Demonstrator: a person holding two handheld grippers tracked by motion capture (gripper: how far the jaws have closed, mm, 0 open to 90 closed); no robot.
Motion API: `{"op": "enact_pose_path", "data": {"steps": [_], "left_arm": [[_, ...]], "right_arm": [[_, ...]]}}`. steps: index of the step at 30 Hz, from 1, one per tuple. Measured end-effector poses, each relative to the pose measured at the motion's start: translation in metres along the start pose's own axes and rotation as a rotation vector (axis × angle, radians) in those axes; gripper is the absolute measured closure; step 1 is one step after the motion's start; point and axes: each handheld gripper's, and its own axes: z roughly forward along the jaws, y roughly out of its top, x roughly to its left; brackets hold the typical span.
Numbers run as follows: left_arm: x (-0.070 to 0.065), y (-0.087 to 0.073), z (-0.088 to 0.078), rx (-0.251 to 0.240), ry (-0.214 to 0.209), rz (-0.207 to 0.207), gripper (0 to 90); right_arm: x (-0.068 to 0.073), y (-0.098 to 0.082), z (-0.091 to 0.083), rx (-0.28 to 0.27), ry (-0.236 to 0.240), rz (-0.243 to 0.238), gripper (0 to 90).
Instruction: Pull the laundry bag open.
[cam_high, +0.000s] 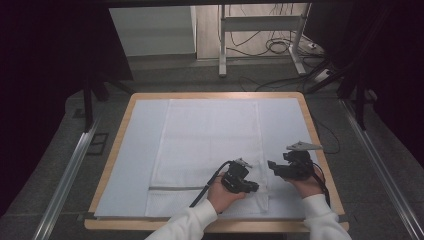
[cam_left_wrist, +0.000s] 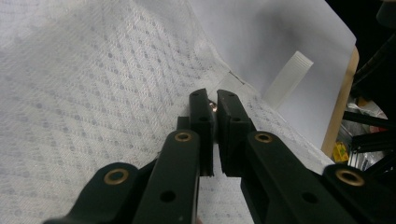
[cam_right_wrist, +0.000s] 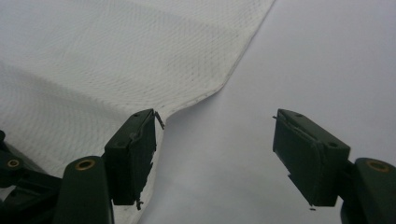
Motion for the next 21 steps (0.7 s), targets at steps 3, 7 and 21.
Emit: {"op": "enact_pose_path", "data": {"steps": [3,7,21], "left_arm": [[-0.001,0.0,-0.003,-0.008,0.001,0.013,86.6],[-0.002,0.0,-0.006,-0.019,-0.007,0.018,86.6],[-0.002,0.001,-0.024,-0.06,-0.03,0.02,86.6]], "right_arm": [[0.0,-0.002,-0.003,0.006,0.018,0.017,28.8],[0.002,-0.002,-0.004,0.02,0.046,0.036,28.7],[0.006,-0.001,-0.007,0.035,0.09,0.075,28.5]]}}
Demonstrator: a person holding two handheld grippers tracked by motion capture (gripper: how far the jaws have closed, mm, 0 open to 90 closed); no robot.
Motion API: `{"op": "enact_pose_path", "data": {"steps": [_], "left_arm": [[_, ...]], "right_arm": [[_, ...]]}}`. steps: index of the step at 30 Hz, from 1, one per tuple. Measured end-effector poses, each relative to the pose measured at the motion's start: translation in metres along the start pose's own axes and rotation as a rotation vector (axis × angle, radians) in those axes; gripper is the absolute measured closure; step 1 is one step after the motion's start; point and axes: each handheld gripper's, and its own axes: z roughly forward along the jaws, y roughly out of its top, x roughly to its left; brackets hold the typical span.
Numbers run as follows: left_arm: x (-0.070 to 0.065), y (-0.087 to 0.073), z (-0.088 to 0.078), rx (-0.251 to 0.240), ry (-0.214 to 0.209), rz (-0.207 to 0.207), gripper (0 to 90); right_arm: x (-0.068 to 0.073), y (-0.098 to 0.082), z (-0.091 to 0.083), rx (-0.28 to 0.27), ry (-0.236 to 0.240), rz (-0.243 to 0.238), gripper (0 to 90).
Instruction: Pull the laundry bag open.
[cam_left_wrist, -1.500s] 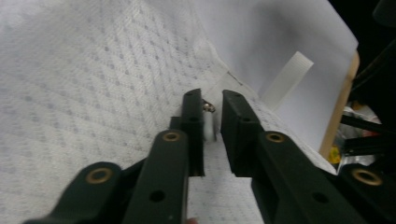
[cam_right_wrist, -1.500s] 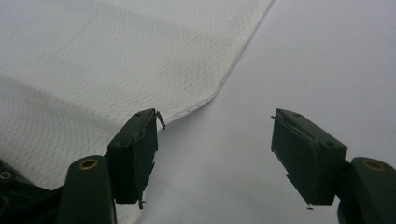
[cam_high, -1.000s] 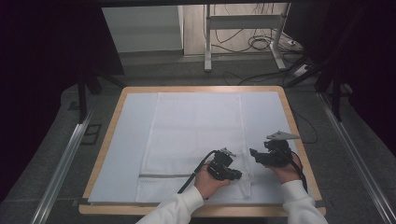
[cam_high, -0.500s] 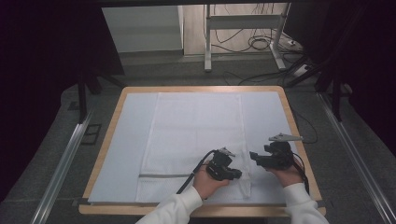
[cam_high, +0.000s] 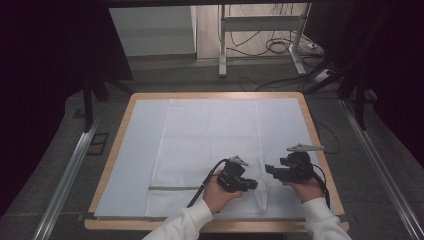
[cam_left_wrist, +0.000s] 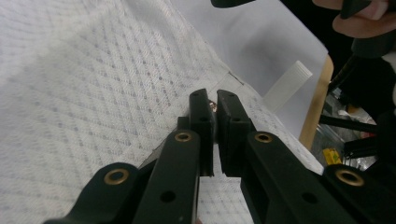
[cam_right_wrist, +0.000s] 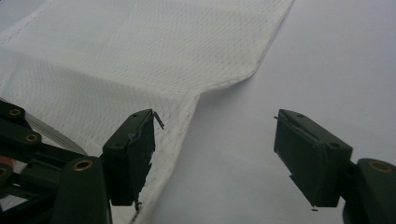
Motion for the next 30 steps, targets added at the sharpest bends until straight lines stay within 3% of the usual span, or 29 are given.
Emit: {"op": "enact_pose_path", "data": {"steps": [11,24,30], "left_arm": [[0.001,0.0,-0.017,-0.02,0.012,0.022,86.8],[0.005,-0.002,-0.025,-0.037,0.002,0.003,86.8],[0.006,-0.002,-0.024,-0.045,0.002,-0.004,86.8]], "right_arm": [[0.0,0.001,-0.004,-0.012,-0.005,0.0,27.8],[0.0,0.001,-0.007,-0.021,-0.006,0.002,26.6],[0.002,0.003,-0.007,-0.023,0.013,0.027,24.5]]}}
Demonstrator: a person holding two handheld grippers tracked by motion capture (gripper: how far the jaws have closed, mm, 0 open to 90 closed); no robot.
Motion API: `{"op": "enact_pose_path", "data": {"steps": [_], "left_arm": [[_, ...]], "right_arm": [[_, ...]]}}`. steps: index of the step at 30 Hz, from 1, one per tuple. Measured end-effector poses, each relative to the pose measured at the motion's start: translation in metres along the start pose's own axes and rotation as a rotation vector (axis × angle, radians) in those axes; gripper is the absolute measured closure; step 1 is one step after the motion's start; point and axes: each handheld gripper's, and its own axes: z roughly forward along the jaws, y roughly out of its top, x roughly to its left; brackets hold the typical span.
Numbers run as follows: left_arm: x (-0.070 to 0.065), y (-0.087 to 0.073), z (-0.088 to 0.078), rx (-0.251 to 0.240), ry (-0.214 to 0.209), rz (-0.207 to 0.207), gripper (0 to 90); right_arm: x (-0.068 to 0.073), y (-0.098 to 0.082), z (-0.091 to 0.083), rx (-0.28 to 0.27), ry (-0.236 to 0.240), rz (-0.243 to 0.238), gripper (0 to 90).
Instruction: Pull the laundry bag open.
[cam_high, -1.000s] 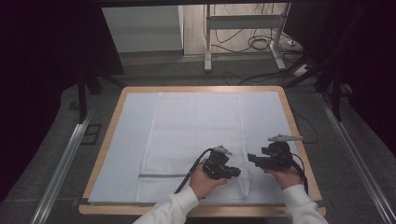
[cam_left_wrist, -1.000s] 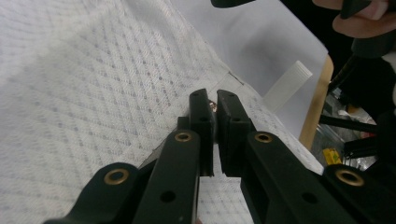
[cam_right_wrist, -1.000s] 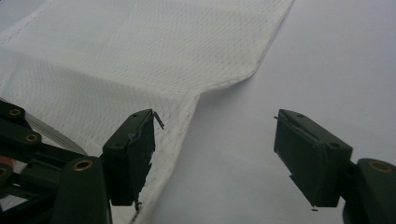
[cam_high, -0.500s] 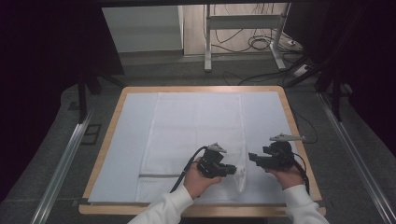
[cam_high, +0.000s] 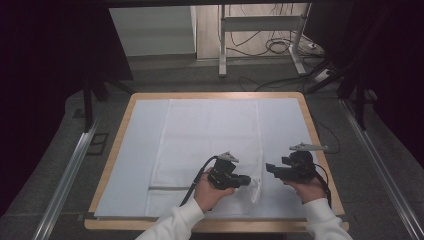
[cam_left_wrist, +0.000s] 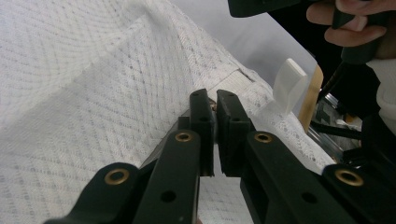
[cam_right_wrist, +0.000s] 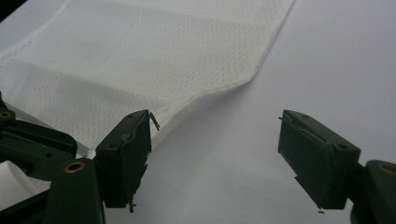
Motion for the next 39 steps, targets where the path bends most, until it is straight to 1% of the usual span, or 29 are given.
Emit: {"op": "enact_pose_path", "data": {"steps": [2,8,11,13,17,18,22,26,28,30,35,39], "left_arm": [[0.0,0.0,0.001,0.008,0.001,0.006,86.8],[-0.003,-0.001,0.005,0.015,0.001,0.01,86.8],[-0.004,-0.002,0.006,0.013,-0.001,0.01,86.8],[-0.004,-0.002,0.006,0.014,-0.002,0.01,86.8],[-0.004,-0.002,0.007,0.016,-0.004,0.008,86.8],[-0.004,-0.003,0.007,0.019,-0.004,0.013,86.8],[-0.005,-0.003,0.008,0.018,-0.003,0.016,86.8],[-0.005,-0.003,0.007,0.018,-0.004,0.017,86.8],[-0.005,-0.003,0.008,0.016,-0.007,0.015,86.8],[-0.005,-0.004,0.008,0.016,-0.007,0.014,86.8],[-0.006,-0.004,0.009,0.019,-0.008,0.019,86.8],[-0.006,-0.004,0.01,0.021,-0.008,0.022,86.9]], "right_arm": [[0.0,0.0,0.0,0.001,0.01,0.018,24.0],[0.003,0.0,0.003,0.01,0.039,0.038,23.7],[0.006,0.0,0.008,0.038,0.07,0.038,23.7],[0.008,-0.001,0.011,0.051,0.085,0.049,23.7],[0.009,-0.001,0.017,0.065,0.095,0.063,24.1],[0.01,-0.001,0.018,0.07,0.097,0.065,24.2],[0.011,-0.003,0.024,0.092,0.113,0.094,25.3],[0.013,-0.004,0.029,0.118,0.124,0.098,25.9],[0.014,-0.004,0.032,0.118,0.13,0.104,26.0],[0.015,-0.004,0.035,0.129,0.133,0.112,26.2],[0.017,-0.006,0.04,0.146,0.14,0.114,27.3],[0.018,-0.007,0.044,0.156,0.166,0.141,30.9]]}}
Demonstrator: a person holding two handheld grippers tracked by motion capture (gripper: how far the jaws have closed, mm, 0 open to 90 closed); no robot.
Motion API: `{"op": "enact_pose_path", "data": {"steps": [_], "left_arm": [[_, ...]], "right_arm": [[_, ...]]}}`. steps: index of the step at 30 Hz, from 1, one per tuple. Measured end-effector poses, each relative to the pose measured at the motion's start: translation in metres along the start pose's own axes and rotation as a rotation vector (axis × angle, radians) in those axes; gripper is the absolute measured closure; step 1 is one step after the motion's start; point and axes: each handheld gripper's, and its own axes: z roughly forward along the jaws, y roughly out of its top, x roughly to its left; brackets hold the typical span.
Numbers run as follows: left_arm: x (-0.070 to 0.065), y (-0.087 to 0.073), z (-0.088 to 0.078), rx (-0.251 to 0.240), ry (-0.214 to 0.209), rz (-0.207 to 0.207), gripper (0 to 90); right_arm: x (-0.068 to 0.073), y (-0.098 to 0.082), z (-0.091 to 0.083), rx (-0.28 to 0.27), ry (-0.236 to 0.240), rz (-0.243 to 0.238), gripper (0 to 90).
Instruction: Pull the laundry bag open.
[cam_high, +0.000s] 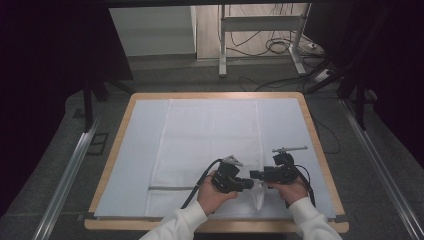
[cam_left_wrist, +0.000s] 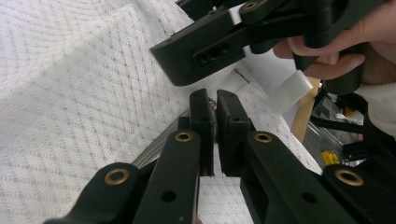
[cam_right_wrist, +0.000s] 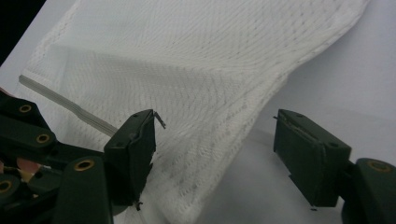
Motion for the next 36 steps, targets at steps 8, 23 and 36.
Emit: {"op": "enact_pose_path", "data": {"steps": [8,23,36], "left_arm": [[0.0,0.0,0.003,0.003,-0.003,-0.003,86.9],[0.002,-0.002,0.009,0.021,-0.006,-0.01,86.8],[0.01,-0.007,0.017,0.033,-0.022,-0.042,86.9]], "right_arm": [[0.001,0.001,0.012,0.034,0.029,0.017,42.8],[0.003,0.001,0.012,0.069,0.09,-0.05,87.7],[0.001,-0.002,0.009,0.072,0.127,-0.106,88.0]]}}
